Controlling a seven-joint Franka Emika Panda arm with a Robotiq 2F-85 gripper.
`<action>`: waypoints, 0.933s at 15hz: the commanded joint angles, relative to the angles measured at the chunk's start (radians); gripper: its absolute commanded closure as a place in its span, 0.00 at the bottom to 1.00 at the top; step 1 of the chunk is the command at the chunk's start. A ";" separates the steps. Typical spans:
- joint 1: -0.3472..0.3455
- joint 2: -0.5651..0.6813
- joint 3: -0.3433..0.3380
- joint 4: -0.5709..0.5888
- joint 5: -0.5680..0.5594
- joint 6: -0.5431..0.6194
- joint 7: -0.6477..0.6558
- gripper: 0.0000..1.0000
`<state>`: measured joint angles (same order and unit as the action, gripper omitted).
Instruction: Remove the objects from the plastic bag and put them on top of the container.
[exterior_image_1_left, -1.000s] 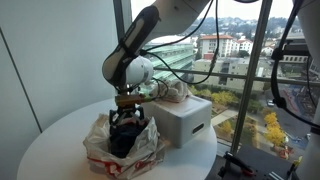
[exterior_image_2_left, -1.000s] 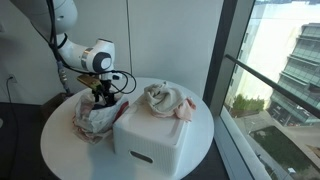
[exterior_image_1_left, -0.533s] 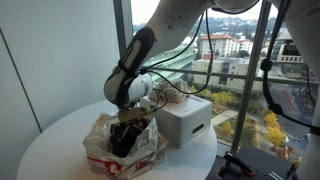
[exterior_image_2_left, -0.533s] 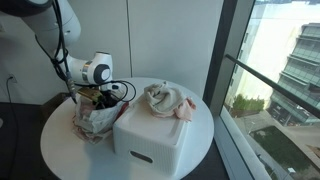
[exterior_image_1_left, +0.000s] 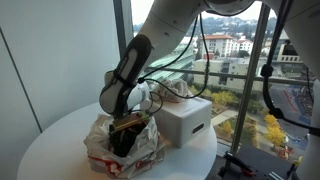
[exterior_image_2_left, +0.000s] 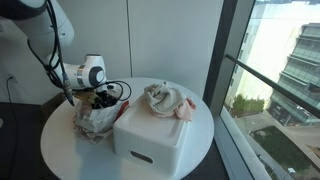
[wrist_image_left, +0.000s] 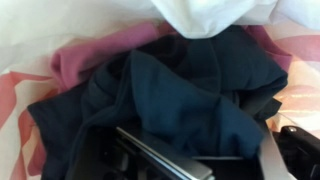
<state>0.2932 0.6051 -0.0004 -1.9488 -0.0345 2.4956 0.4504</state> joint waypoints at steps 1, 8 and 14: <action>-0.002 -0.006 -0.003 -0.018 0.004 0.026 0.000 0.84; 0.075 -0.254 -0.101 -0.195 -0.113 0.078 0.141 0.90; 0.067 -0.551 -0.127 -0.327 -0.397 0.125 0.434 0.90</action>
<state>0.3750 0.2382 -0.1275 -2.1675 -0.3148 2.5845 0.7519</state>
